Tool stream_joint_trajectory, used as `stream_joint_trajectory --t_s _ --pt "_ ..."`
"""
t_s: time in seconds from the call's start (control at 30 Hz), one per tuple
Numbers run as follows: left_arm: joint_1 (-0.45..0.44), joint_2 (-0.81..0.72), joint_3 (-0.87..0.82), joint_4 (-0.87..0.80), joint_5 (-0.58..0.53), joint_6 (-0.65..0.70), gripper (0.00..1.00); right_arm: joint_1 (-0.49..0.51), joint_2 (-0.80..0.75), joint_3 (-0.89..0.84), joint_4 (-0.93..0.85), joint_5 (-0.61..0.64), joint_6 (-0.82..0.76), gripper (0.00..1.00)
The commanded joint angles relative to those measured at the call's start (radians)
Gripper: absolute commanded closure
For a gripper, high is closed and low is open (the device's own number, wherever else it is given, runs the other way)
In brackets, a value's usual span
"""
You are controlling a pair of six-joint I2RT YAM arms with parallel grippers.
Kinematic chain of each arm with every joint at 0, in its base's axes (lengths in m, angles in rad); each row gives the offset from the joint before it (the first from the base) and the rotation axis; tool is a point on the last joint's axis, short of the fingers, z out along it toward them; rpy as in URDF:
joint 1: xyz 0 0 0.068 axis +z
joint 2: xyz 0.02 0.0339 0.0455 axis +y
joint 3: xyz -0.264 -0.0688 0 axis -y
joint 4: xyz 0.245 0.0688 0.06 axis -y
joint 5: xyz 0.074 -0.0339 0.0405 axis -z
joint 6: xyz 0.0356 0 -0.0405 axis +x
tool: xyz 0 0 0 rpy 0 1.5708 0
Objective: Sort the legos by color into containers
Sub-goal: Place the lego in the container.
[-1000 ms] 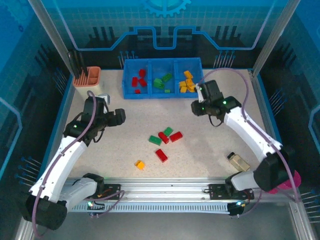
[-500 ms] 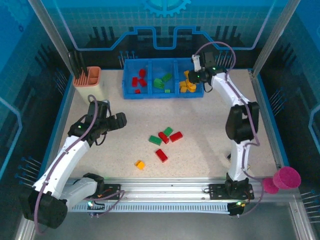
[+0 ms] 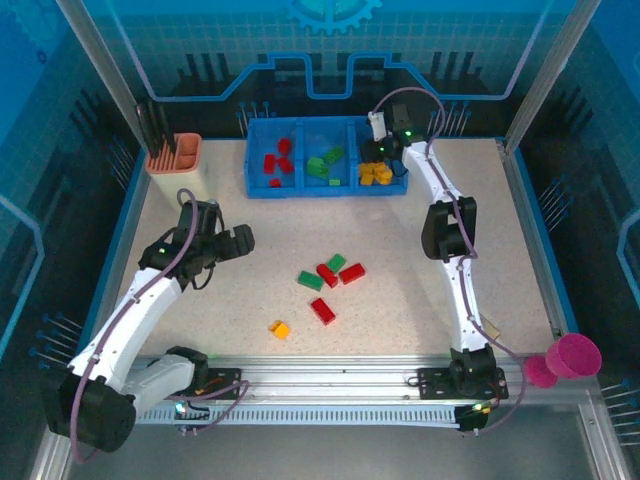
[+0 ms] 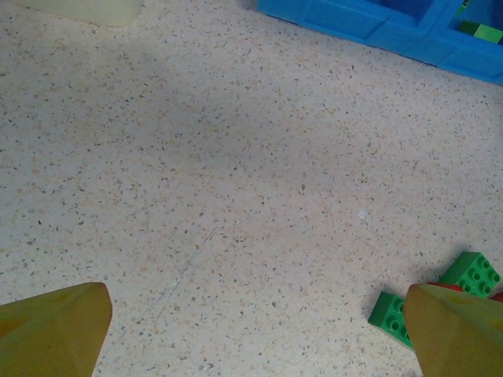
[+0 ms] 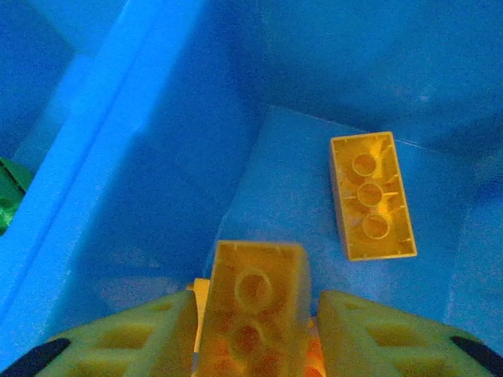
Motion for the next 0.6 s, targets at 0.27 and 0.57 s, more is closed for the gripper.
stream_joint_trajectory --t_s 0.27,0.57 --pt "0.004 -0.061 0.046 -0.021 -0.046 0.004 0.01 0.021 -0.431 -0.392 0.069 -0.066 -0.039 0.47" --pt "0.016 -0.151 0.064 -0.043 -0.047 0.068 0.01 0.231 -0.884 -0.964 0.154 -0.128 -0.019 0.42"
